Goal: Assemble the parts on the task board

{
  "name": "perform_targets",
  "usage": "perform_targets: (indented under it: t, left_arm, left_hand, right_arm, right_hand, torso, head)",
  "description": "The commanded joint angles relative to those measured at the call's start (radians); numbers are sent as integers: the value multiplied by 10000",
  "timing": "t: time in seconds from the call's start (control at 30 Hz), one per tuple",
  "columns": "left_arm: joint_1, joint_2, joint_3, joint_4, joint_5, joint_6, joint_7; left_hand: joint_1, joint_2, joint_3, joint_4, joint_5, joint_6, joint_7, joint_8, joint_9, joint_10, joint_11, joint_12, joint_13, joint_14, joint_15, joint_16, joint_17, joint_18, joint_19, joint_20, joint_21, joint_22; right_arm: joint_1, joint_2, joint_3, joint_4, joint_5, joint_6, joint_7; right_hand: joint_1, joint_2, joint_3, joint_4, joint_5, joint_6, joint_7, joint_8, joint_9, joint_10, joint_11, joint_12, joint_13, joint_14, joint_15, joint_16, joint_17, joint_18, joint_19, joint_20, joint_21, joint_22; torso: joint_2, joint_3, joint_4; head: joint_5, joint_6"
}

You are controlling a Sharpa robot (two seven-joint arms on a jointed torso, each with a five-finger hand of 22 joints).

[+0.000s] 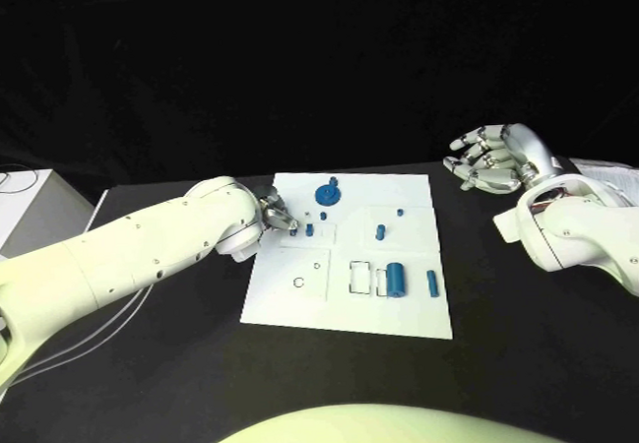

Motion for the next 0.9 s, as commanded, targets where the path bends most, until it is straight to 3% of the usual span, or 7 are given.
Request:
perform_targets:
  t: [0.03,0.4,0.9]
  left_arm:
    - [5,45,-8,-51,-554,139,328]
    - [0,89,-130,-102,-1103,-226,702]
    - [-84,102,-227,-131,-1162,-341,800]
  left_hand:
    - [156,297,1094,-1203,-73,-65,14,-58,-49,-93,24,-63,-50,987,10,-22,2489,-82,-93,3,-47,-24]
    - [184,327,1047,-1191,-101,-71,18,-65,-58,-66,29,-40,2,997,15,-9,2518,-87,-81,6,-38,4]
    - [197,335,1001,-1177,-127,-75,19,-72,-67,-66,33,-40,-5,997,19,-9,2518,-84,-88,8,-44,-10]
  right_arm:
    - [-5,9,5,3,-74,93,83]
    - [-13,17,5,-5,-74,93,89]
    - [-22,9,5,-2,-74,104,90]
  right_hand:
    - [-65,0,56,22,34,-35,41,60,-8,58,17,-30,-8,54,13,-22,9,198,59,24,-30,-9]
    - [-65,0,56,22,34,-35,41,60,-8,58,17,-30,-8,54,13,-22,9,198,59,24,-30,-9]
    - [-65,0,56,22,34,-35,41,60,-8,58,17,-30,-8,54,13,-22,9,198,59,24,-30,-9]
  torso:
    - [-3,-10,1]
    - [-6,-19,-5]
    - [-2,3,-18]
  head:
    - [15,-11]
    - [42,-29]
    - [52,-46]
